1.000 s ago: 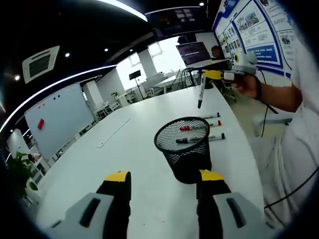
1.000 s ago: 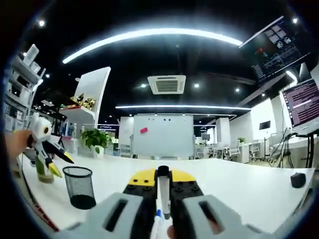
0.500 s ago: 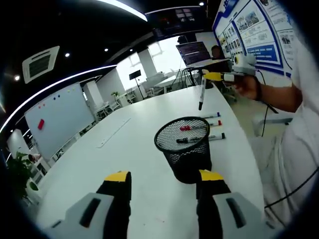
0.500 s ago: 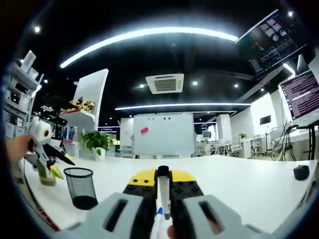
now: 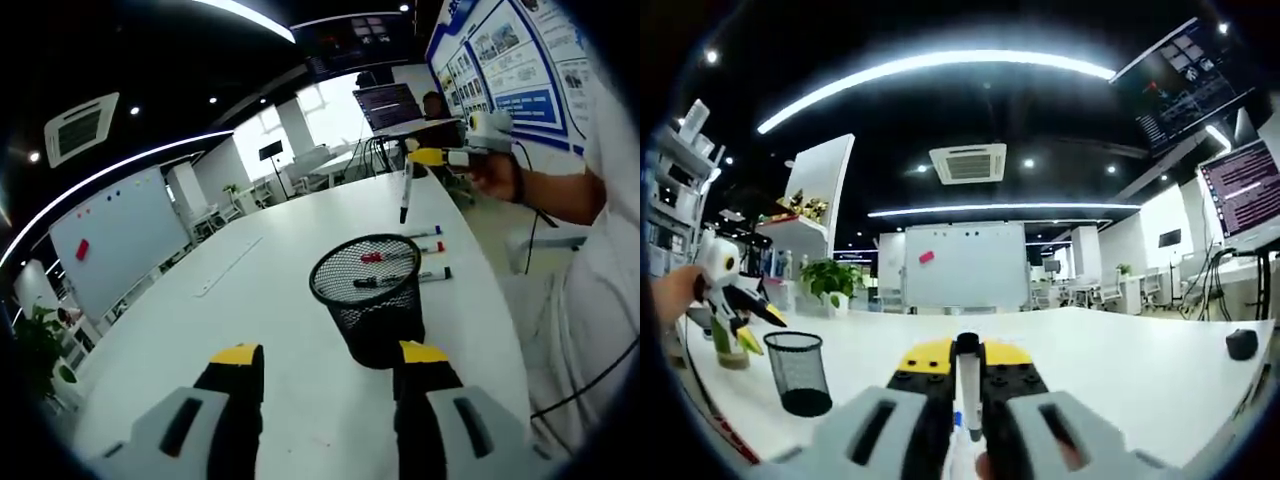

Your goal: Pick up the whiteboard markers from the pen holder and place them facing the whiteboard neatly

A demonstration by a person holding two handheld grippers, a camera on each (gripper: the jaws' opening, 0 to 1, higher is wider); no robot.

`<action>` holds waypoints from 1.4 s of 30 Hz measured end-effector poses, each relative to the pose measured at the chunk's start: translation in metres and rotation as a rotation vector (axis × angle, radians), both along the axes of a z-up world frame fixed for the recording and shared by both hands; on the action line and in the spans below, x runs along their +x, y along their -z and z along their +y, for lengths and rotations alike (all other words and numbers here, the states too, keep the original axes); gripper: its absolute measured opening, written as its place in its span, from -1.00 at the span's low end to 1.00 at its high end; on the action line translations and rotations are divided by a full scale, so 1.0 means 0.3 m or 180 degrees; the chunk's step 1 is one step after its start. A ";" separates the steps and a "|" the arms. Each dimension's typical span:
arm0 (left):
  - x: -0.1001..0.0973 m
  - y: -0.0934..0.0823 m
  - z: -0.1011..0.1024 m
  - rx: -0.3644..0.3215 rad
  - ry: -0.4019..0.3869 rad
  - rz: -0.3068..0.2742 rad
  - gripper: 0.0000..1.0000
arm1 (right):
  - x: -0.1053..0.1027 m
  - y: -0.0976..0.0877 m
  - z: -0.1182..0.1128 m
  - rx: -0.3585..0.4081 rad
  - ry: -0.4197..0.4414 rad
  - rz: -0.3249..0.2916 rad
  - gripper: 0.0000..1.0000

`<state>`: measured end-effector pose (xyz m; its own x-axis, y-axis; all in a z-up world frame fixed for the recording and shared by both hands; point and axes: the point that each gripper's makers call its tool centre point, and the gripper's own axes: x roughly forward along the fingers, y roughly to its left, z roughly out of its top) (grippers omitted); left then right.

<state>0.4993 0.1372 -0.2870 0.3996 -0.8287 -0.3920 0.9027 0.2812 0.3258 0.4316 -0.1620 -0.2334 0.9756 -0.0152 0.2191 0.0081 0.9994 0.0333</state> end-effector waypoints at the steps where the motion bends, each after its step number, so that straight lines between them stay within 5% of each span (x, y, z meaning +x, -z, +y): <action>1: 0.000 0.000 0.000 0.0000 0.0000 0.0000 0.07 | 0.001 0.003 0.001 0.0001 -0.0004 0.0009 -0.83; 42: -0.002 -0.002 -0.001 0.0001 -0.0006 -0.0005 0.07 | -0.025 0.156 -0.087 0.0211 0.0419 0.0412 -0.82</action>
